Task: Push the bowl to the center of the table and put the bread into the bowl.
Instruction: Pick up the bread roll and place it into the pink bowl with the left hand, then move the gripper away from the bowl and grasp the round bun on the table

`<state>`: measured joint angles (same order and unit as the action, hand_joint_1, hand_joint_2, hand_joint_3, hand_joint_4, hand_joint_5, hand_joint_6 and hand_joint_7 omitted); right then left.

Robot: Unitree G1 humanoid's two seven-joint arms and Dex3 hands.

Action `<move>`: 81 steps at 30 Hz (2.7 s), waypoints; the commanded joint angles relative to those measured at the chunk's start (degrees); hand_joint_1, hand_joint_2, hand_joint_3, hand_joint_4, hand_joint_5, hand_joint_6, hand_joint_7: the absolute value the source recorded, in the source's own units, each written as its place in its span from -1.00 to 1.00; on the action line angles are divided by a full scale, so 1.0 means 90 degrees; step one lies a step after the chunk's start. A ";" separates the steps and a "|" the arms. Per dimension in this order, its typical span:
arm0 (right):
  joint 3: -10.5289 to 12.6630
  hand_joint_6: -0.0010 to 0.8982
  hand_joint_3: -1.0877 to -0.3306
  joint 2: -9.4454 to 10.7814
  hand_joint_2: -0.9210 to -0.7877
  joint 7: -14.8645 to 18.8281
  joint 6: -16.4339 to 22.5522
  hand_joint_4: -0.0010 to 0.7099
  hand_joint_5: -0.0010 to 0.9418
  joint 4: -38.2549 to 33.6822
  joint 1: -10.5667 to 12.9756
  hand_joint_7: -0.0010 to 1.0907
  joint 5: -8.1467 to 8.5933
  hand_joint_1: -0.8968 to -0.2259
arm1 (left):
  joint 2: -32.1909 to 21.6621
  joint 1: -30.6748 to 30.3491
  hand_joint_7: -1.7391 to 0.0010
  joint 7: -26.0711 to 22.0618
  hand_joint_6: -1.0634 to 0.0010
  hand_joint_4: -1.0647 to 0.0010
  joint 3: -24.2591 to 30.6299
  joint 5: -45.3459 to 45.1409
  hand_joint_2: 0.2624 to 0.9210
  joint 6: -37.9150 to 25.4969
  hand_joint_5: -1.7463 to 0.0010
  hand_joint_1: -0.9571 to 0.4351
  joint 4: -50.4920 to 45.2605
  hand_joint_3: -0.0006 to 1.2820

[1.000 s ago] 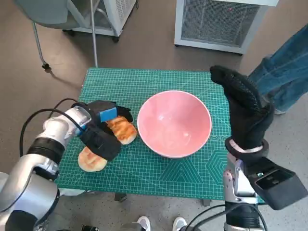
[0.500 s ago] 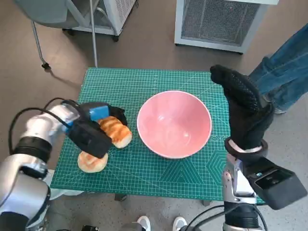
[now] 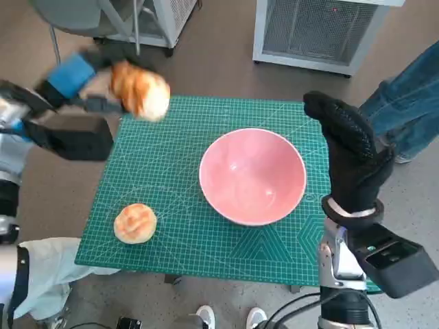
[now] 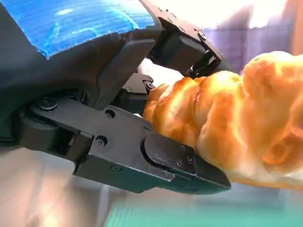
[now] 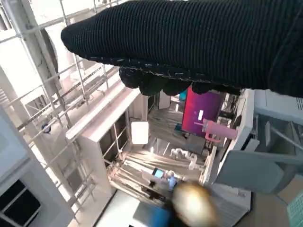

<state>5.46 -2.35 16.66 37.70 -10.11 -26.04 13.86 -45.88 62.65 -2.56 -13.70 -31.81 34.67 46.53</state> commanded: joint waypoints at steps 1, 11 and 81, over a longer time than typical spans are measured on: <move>0.0000 -1.00 -0.13 -0.0025 -1.00 0.0085 0.0015 -0.24 -0.96 -0.0146 0.0028 0.39 0.0088 -0.11 | 0.0386 -0.0163 -0.38 0.0112 -0.23 -0.33 -0.0016 0.0033 1.00 0.0222 -0.24 0.37 -0.0779 -0.92; 0.0036 -1.00 -0.14 -0.0076 -1.00 0.0229 0.0002 -0.24 -0.96 -0.0175 0.0042 0.38 0.0248 -0.11 | 0.1104 -0.0319 -0.38 -0.0203 -0.21 -0.30 -0.0225 -0.0065 1.00 -0.0037 -0.27 0.37 -0.1715 -0.91; -0.0039 -1.00 -0.11 0.0070 -1.00 0.0080 -0.0158 -0.24 -0.95 0.0060 0.0143 0.37 0.0227 -0.14 | -0.0856 -0.3650 0.89 -0.3811 0.66 0.96 0.1868 0.2272 0.58 -0.1063 0.99 0.26 -0.3775 -1.00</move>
<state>5.52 -2.09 17.40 36.71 -9.03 -25.59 16.26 -51.12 33.31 -36.60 0.58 -12.73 25.11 14.54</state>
